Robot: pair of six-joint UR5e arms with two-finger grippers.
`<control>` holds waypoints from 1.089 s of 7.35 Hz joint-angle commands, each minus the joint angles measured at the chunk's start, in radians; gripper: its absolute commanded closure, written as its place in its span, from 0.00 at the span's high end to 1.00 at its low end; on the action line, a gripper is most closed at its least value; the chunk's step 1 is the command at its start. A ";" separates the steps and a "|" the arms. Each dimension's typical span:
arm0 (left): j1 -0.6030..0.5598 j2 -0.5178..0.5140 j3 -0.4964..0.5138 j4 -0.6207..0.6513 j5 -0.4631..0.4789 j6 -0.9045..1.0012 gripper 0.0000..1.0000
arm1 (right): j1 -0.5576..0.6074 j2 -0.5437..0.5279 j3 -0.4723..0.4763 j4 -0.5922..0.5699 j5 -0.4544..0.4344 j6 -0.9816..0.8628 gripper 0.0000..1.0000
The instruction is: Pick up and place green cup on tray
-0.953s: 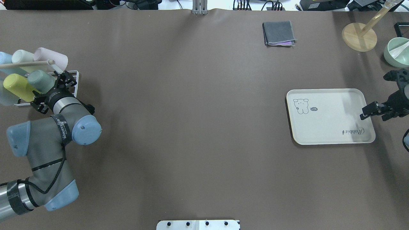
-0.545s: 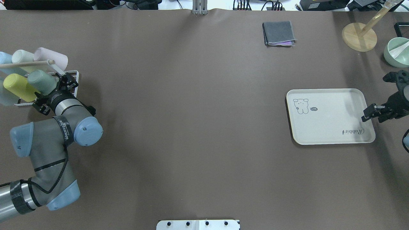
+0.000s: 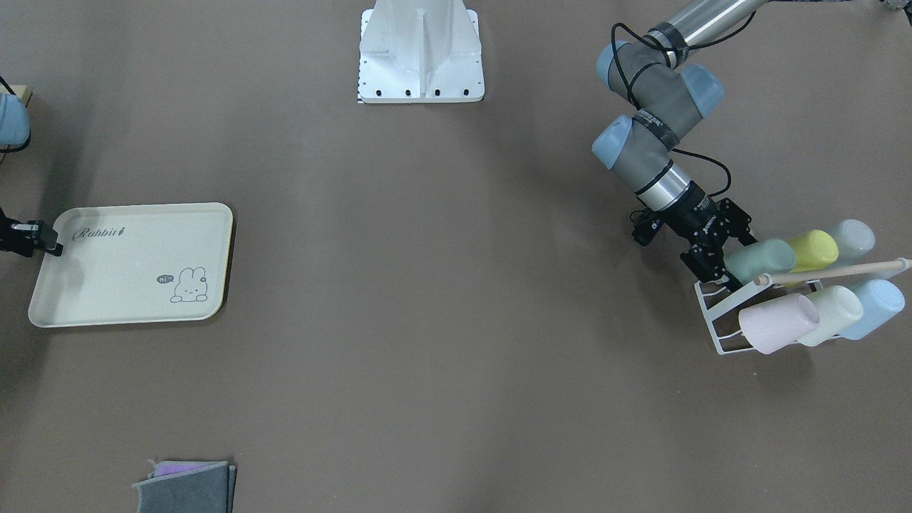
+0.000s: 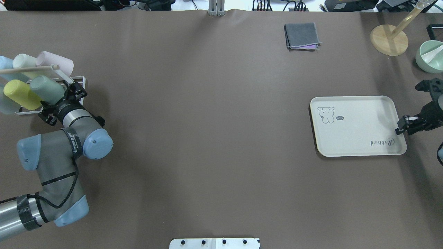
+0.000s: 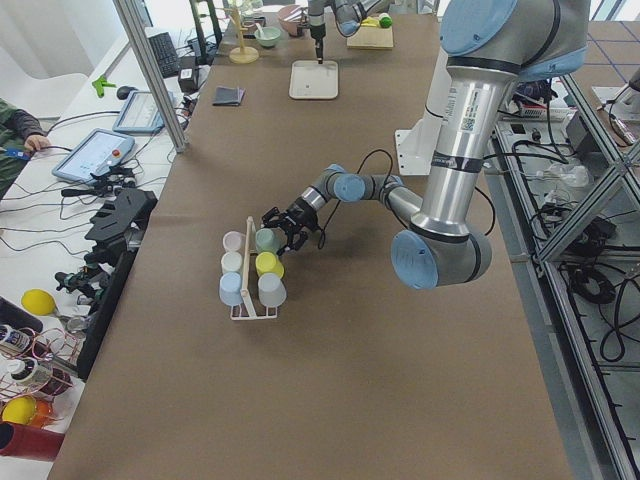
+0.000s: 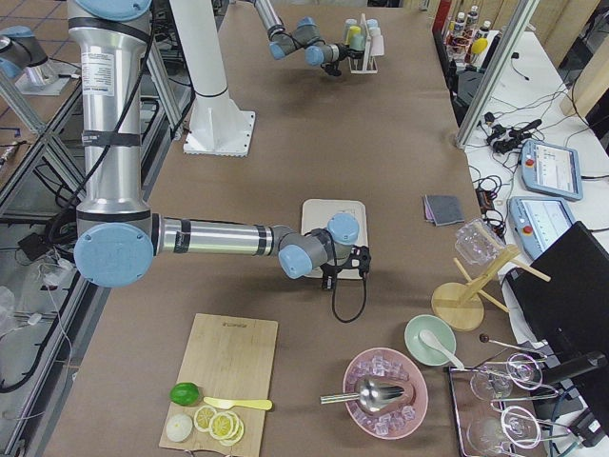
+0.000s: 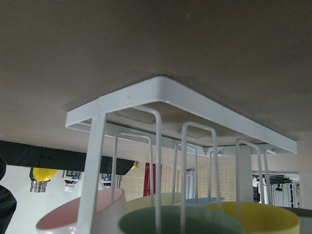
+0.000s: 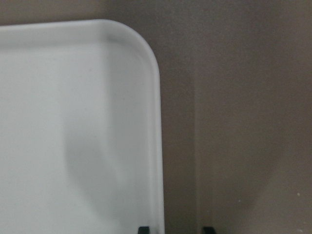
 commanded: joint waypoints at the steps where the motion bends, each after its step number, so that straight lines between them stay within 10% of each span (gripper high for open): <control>1: 0.002 -0.005 0.015 -0.001 0.002 -0.002 0.97 | 0.002 -0.006 0.002 0.000 0.003 -0.042 0.00; 8: 0.017 -0.005 0.038 -0.007 0.031 -0.002 0.97 | 0.028 0.193 0.134 -0.012 0.227 0.159 0.00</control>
